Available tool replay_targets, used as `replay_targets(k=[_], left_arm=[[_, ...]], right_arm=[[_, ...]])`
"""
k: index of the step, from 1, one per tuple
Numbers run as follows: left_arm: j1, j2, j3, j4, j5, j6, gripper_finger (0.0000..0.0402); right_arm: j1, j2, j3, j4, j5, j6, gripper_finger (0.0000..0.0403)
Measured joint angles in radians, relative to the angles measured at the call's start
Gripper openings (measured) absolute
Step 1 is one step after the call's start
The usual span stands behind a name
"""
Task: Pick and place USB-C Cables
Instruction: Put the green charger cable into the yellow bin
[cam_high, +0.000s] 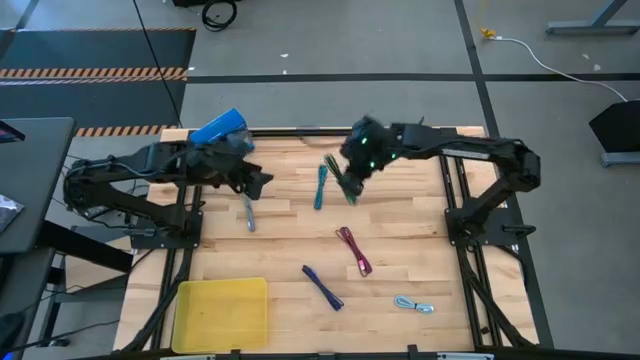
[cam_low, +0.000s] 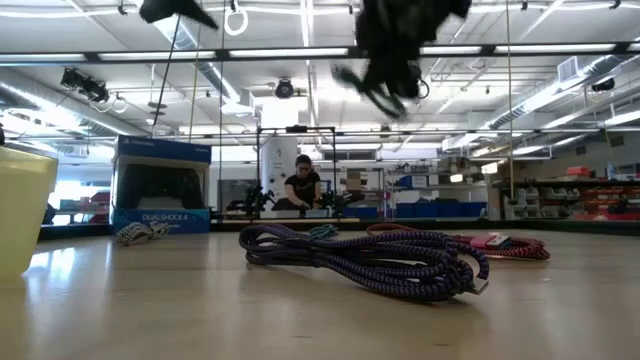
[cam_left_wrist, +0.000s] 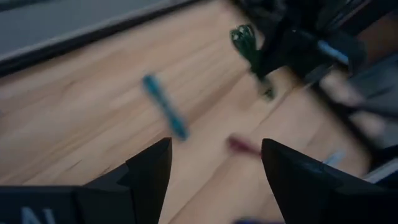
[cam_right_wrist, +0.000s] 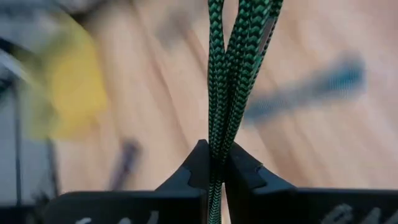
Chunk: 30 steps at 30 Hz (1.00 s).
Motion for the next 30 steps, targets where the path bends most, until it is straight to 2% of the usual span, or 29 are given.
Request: replay_targets(k=[3, 8, 11, 14, 18, 21, 30], left_arm=[[0.000, -0.024, 0.000, 0.150, -0.006, 0.043, 0.0254], [0.017, -0.025, 0.001, 0.465, -0.078, 0.157, 0.0254], [0.023, 0.003, 0.002, 0.574, -0.142, 0.218, 0.0254], [0.023, 0.039, 0.001, 0.654, -0.142, 0.249, 0.0254], [0.021, 0.070, 0.001, 0.720, -0.070, 0.276, 0.0254], [0.014, 0.092, -0.001, 0.703, -0.003, 0.281, 0.0254], [0.009, 0.091, 0.000, 0.629, 0.013, 0.274, 0.0272]], right_arm=[[0.034, -0.031, 0.100, 0.080, 0.015, -0.020, 0.0024], [0.085, -0.035, 0.220, 0.203, -0.004, -0.015, 0.0024], [0.111, -0.026, 0.249, 0.268, 0.019, 0.010, 0.0024], [0.124, -0.004, 0.257, 0.274, 0.026, 0.031, 0.0024], [0.138, 0.029, 0.259, 0.301, 0.030, 0.065, 0.0024], [0.151, 0.051, 0.257, 0.294, 0.020, 0.086, 0.0024], [0.188, 0.047, 0.258, 0.344, 0.041, 0.103, 0.0024]])
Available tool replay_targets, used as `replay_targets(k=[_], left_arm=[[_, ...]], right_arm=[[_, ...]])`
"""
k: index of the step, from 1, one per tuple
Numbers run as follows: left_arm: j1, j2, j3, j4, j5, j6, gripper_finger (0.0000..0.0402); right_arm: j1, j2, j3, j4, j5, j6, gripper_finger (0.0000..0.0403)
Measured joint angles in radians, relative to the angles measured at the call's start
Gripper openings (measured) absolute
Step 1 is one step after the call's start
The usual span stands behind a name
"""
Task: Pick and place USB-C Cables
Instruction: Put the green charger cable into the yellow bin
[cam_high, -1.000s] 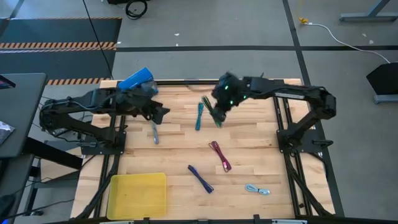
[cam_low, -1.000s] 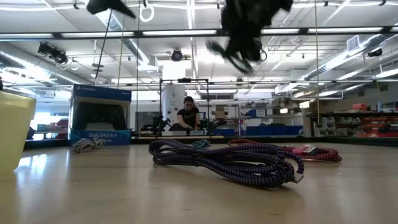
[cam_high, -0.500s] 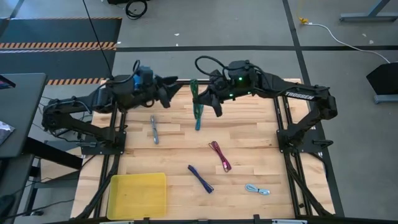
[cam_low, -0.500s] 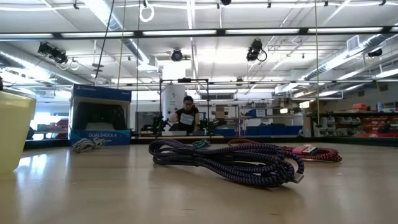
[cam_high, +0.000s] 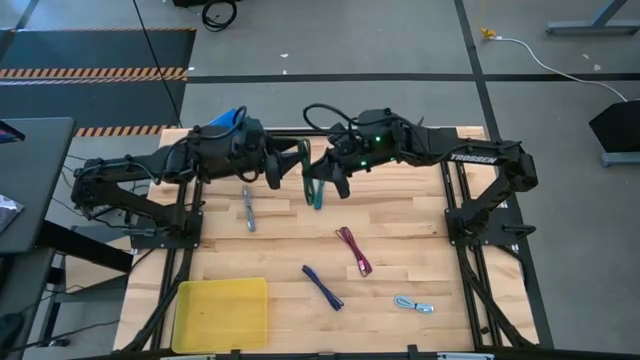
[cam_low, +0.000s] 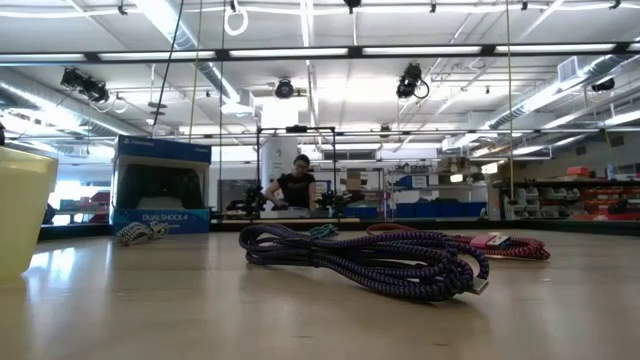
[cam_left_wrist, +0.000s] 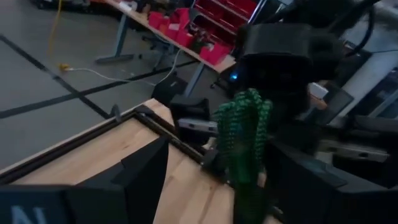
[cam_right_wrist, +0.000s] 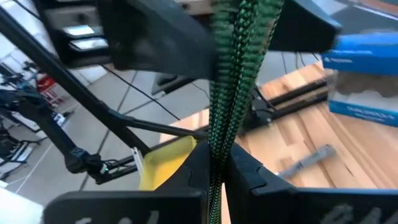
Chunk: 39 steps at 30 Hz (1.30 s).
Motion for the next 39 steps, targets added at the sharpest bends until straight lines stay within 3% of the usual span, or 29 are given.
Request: replay_targets(k=[5, 9, 13, 18, 25, 32, 36, 39], left_arm=[[0.001, 0.013, 0.001, 0.013, -0.001, -0.027, 0.0279], [-0.001, 0.019, 0.001, 0.016, 0.000, -0.048, 0.0251], [-0.012, 0.024, 0.002, 0.015, 0.000, -0.057, 0.0178], [-0.011, 0.025, 0.002, 0.017, 0.031, -0.057, 0.0047], [-0.013, 0.026, 0.002, -0.077, 0.042, -0.105, 0.0051], [-0.056, 0.001, 0.000, -0.300, 0.085, -0.191, 0.0050], [-0.106, -0.010, 0.000, -0.417, 0.173, -0.234, 0.0050], [-0.163, -0.010, 0.000, -0.536, 0.299, -0.216, 0.0053]], right_arm=[[0.021, 0.016, 0.000, 0.017, -0.001, 0.000, 0.0024], [0.029, 0.018, -0.001, 0.019, 0.006, 0.000, 0.0024], [0.030, 0.018, -0.001, 0.010, 0.008, 0.013, 0.0050], [0.030, 0.018, -0.001, 0.007, 0.009, 0.025, 0.0088], [0.029, 0.018, -0.001, -0.076, 0.007, 0.028, 0.0115], [0.030, 0.017, 0.000, -0.348, 0.020, -0.005, 0.0156], [0.029, 0.017, 0.000, -0.484, 0.068, -0.052, 0.0175], [0.029, 0.017, 0.000, -0.530, 0.108, -0.075, 0.0181]])
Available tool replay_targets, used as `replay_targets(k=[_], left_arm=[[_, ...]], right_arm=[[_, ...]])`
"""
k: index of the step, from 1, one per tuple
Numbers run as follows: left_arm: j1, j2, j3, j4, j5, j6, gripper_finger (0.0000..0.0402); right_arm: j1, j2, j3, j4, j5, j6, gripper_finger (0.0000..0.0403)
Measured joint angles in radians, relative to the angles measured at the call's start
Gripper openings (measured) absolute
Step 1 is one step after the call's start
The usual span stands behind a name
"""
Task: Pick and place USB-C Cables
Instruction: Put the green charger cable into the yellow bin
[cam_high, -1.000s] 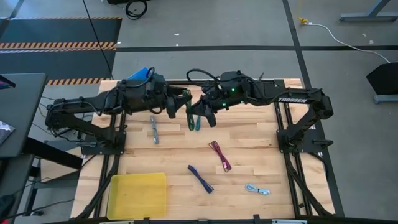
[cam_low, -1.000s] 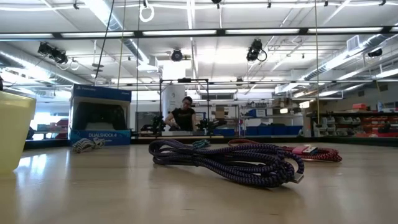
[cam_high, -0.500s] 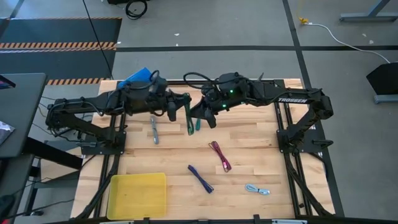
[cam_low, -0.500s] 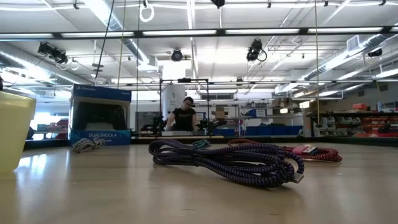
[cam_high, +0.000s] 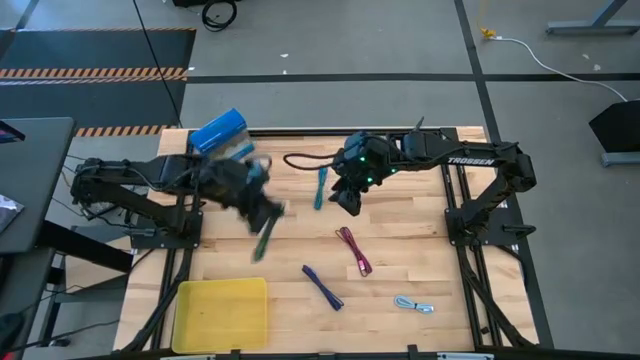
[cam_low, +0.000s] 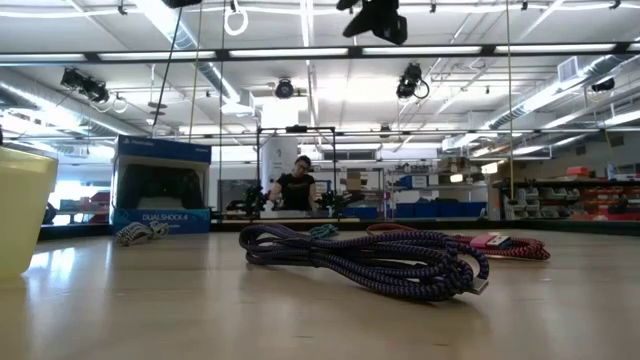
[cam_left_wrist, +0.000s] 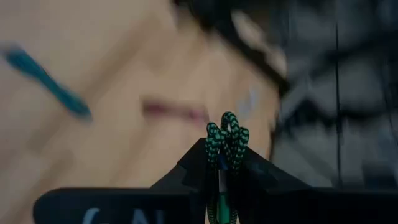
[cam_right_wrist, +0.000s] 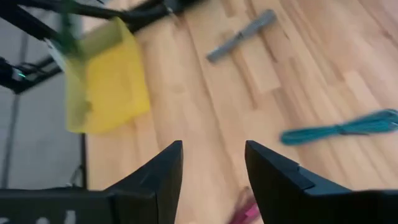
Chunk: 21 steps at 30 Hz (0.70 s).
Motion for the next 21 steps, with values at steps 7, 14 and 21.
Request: replay_targets(k=[7, 14, 21], left_arm=[[-0.190, 0.013, 0.000, -0.361, 0.129, 0.047, 0.0052], [-0.382, 0.028, 0.001, -0.445, 0.056, 0.033, 0.0052], [-0.534, 0.124, 0.001, -0.444, 0.041, 0.039, 0.0052]], right_arm=[[-0.023, 0.000, 0.000, -0.028, 0.030, -0.040, 0.0182], [-0.039, 0.000, 0.000, -0.032, 0.031, -0.058, 0.0181], [-0.040, 0.000, 0.000, -0.058, 0.030, -0.059, 0.0181]])
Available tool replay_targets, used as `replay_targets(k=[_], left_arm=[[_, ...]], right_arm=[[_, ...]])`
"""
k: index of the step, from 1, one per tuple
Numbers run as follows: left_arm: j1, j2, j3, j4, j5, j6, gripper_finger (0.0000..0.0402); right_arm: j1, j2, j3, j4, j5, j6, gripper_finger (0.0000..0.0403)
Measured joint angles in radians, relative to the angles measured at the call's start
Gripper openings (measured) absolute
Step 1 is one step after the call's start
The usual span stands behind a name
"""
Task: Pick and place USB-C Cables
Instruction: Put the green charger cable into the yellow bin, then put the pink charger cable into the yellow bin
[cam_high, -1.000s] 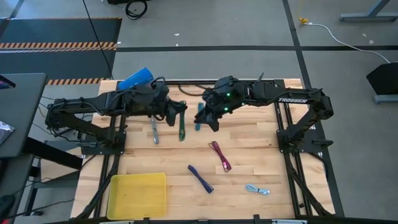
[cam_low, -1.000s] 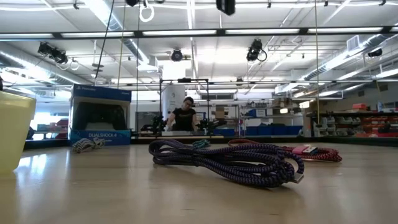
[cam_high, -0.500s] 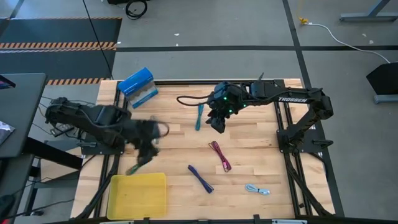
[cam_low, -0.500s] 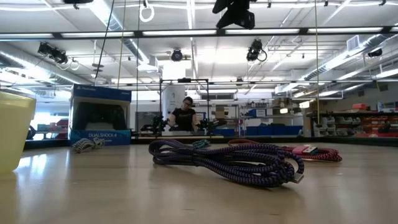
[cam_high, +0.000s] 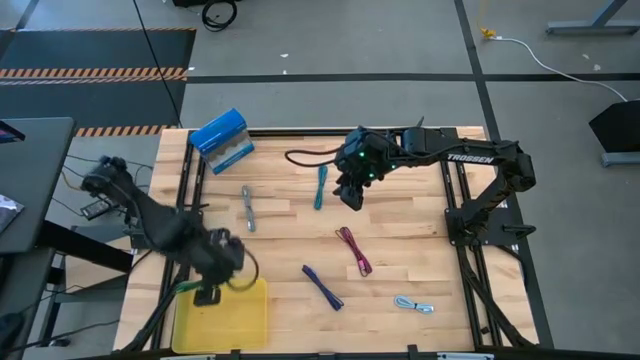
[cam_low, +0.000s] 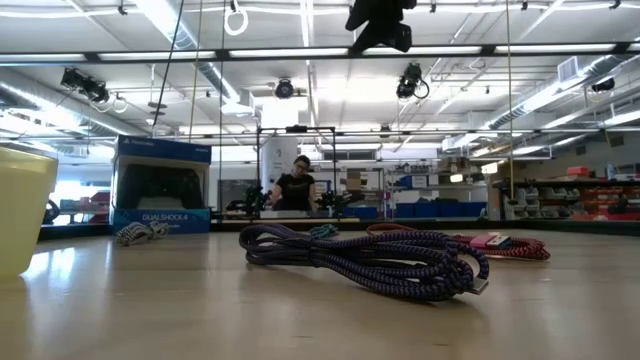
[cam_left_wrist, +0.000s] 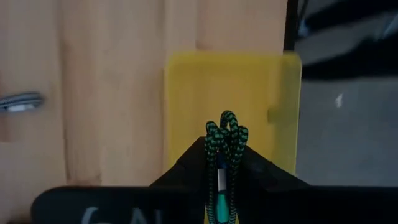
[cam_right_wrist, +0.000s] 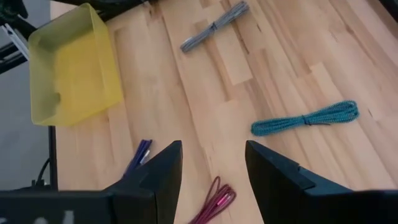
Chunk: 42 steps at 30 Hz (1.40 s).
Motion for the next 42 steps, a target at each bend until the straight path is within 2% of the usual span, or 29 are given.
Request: replay_targets(k=[7, 16, 19, 27, 32, 36, 42], left_arm=[[-0.124, 0.122, 0.000, 0.025, -0.003, 0.001, 0.0052], [-0.177, 0.228, 0.000, 0.126, 0.007, -0.068, 0.0059], [-0.185, 0.227, 0.000, 0.132, 0.004, -0.133, 0.0086], [-0.209, 0.220, 0.000, 0.131, 0.025, -0.190, 0.0195], [-0.178, 0.184, 0.000, 0.127, 0.063, -0.216, 0.0222], [-0.112, 0.100, 0.000, 0.118, -0.011, -0.255, 0.0215], [0.053, -0.027, 0.000, 0.130, -0.255, -0.389, 0.0195]], right_arm=[[0.000, 0.000, 0.000, -0.025, 0.000, -0.022, 0.0181], [0.000, 0.000, 0.000, -0.025, -0.009, -0.049, 0.0181], [0.000, 0.000, 0.000, -0.025, -0.010, -0.051, 0.0181], [0.000, 0.000, 0.000, -0.025, -0.010, -0.051, 0.0181], [0.000, 0.000, 0.000, -0.074, -0.011, -0.043, 0.0181], [0.010, -0.001, -0.043, -0.091, 0.002, -0.001, 0.0181], [0.025, -0.001, -0.200, -0.090, 0.052, 0.166, 0.0181]])
